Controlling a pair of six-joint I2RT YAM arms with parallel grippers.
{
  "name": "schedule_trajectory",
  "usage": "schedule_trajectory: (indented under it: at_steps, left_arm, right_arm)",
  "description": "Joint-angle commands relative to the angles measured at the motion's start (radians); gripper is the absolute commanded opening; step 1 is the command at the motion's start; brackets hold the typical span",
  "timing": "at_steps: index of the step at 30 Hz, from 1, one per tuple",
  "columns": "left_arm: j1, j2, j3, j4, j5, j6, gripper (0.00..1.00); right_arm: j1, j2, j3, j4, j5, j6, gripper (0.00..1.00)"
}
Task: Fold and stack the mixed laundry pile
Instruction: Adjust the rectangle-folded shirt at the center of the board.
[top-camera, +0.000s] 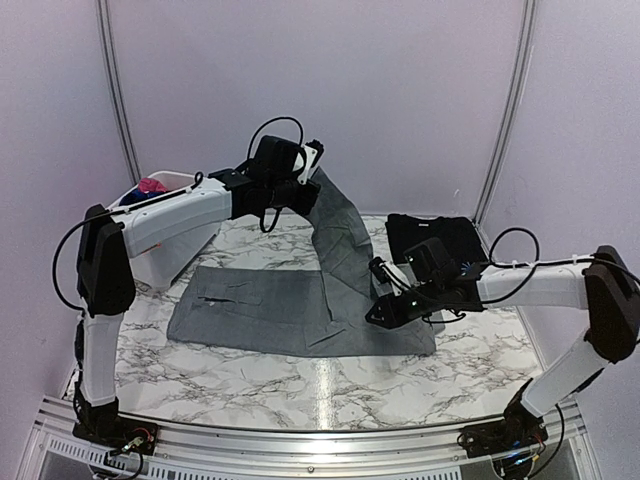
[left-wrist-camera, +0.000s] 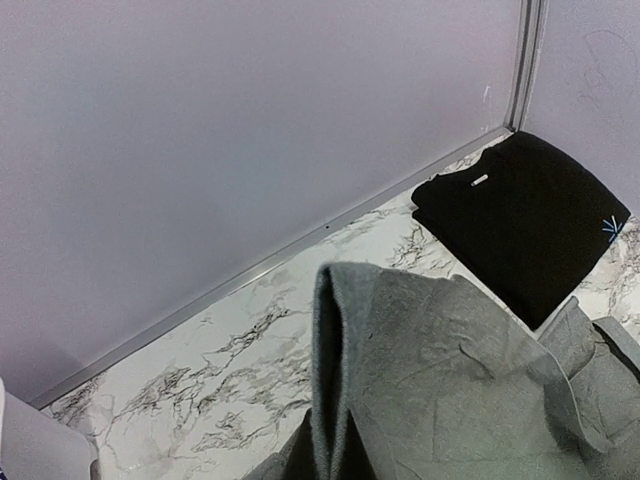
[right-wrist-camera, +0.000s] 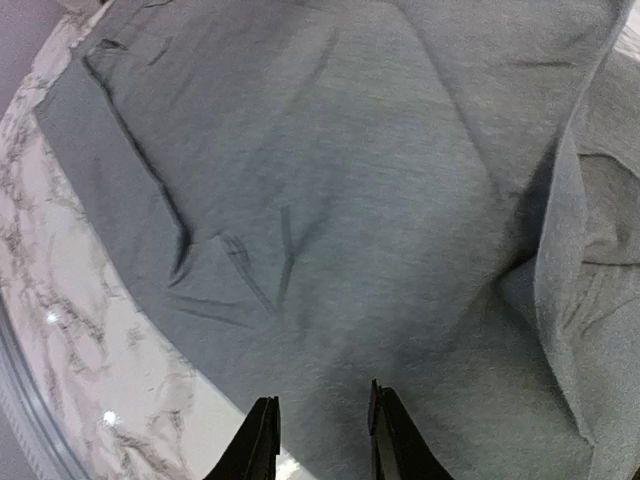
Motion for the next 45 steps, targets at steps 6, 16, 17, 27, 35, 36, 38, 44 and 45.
schedule_trajectory:
  at_steps: [6, 16, 17, 27, 35, 36, 38, 44, 45]
  left_arm:
    - [0.025, 0.009, 0.064, 0.020, 0.011, -0.029, 0.00]
    - [0.029, -0.038, 0.007, 0.034, 0.088, 0.073, 0.04]
    - [0.029, -0.043, -0.001, 0.034, 0.100, 0.084, 0.04]
    - [0.038, -0.040, 0.002, -0.003, -0.131, 0.055, 0.00]
    - [0.038, 0.048, 0.141, -0.105, -0.323, -0.074, 0.00]
    - [0.038, 0.060, 0.158, -0.132, -0.342, -0.100, 0.00]
    - [0.038, 0.072, 0.169, -0.166, -0.342, -0.118, 0.00]
    - [0.038, -0.001, 0.023, -0.058, -0.165, -0.039, 0.00]
    - [0.038, -0.020, -0.005, -0.035, -0.125, -0.020, 0.00]
  right_arm:
    - [-0.133, 0.147, 0.068, -0.003, 0.188, 0.015, 0.29]
    - [-0.324, 0.235, 0.126, -0.043, 0.178, 0.004, 0.38]
    - [-0.330, 0.231, 0.131, -0.043, 0.170, -0.003, 0.38]
    - [-0.291, 0.037, 0.102, 0.041, 0.027, -0.027, 0.37]
    - [-0.192, 0.189, 0.180, 0.086, -0.086, -0.025, 0.30]
    - [-0.185, 0.211, 0.190, 0.091, -0.090, -0.024, 0.29]
    - [-0.180, 0.256, 0.209, 0.095, -0.085, -0.022, 0.29]
    - [-0.216, 0.367, 0.249, 0.090, -0.028, 0.025, 0.29]
    - [-0.223, 0.383, 0.252, 0.081, -0.023, 0.030, 0.29]
